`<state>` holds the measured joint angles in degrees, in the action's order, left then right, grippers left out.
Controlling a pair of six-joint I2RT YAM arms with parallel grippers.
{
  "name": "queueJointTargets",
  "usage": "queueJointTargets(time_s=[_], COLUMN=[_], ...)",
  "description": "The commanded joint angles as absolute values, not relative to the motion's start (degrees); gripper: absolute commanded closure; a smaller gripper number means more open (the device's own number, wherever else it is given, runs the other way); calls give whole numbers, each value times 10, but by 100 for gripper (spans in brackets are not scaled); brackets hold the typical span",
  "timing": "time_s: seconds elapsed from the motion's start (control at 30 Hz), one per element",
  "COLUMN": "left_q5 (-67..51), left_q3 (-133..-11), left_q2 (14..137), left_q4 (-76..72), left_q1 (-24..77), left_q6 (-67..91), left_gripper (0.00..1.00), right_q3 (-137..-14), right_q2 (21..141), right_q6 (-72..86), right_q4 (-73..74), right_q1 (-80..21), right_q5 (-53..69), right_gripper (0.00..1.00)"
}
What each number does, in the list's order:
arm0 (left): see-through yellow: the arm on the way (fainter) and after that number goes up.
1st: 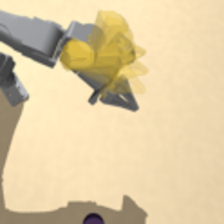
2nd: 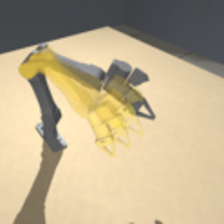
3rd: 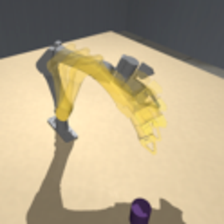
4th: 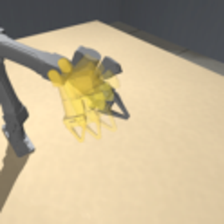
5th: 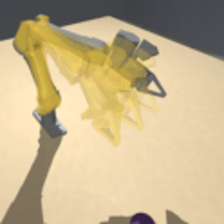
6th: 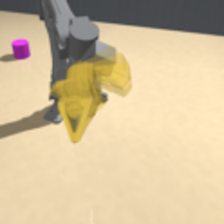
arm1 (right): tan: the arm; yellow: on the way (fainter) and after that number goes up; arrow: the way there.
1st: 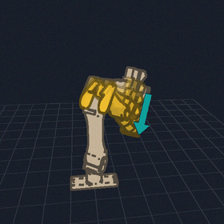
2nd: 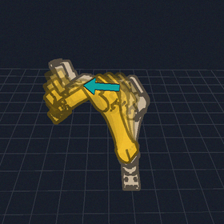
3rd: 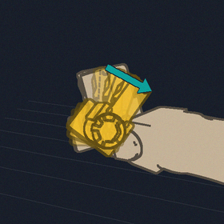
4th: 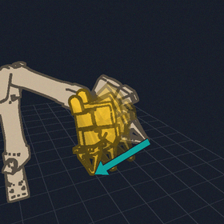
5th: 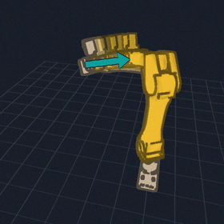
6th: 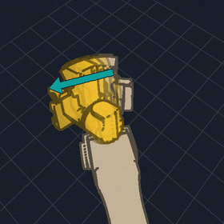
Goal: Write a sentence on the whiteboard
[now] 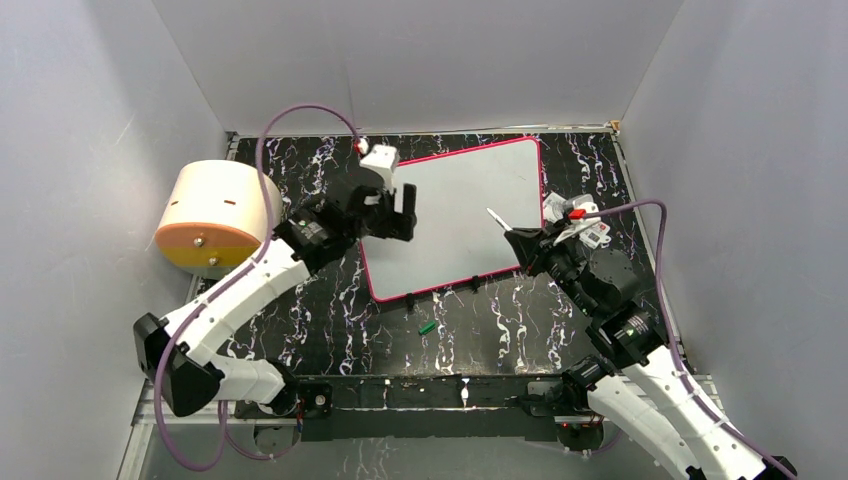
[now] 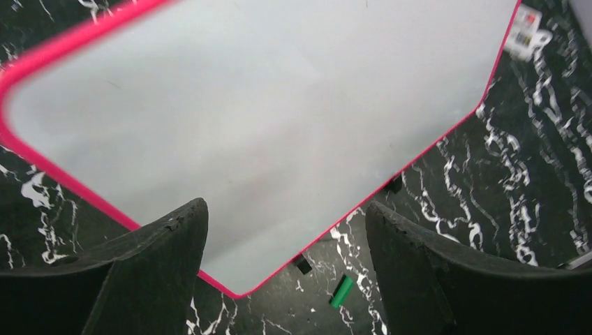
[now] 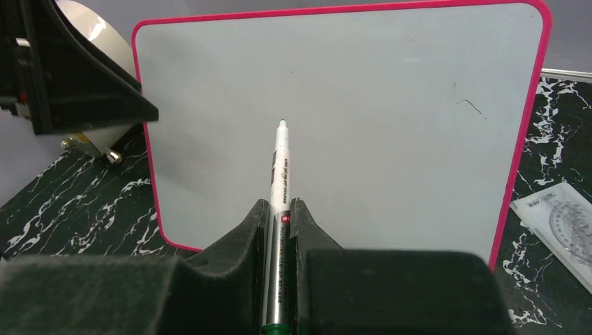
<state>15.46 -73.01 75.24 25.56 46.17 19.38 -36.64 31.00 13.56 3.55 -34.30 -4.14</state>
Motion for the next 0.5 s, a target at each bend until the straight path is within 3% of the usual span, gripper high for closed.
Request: queueJointTargets(time_s=[0.0, 0.27, 0.47], left_q5=[91, 3, -182], left_q3=[-775, -810, -841], left_q2=[704, 688, 733], left_q4=[257, 247, 248], left_q1=[401, 264, 137], left_q6=[166, 145, 138], left_gripper=[20, 19, 20], right_q3=[-401, -425, -440], right_q2=[322, 354, 377], right_q6=[121, 99, 82], right_q4=[16, 19, 17], right_q1=[-345, -345, -344], right_q5=[-37, -11, 19], right_gripper=[100, 100, 100])
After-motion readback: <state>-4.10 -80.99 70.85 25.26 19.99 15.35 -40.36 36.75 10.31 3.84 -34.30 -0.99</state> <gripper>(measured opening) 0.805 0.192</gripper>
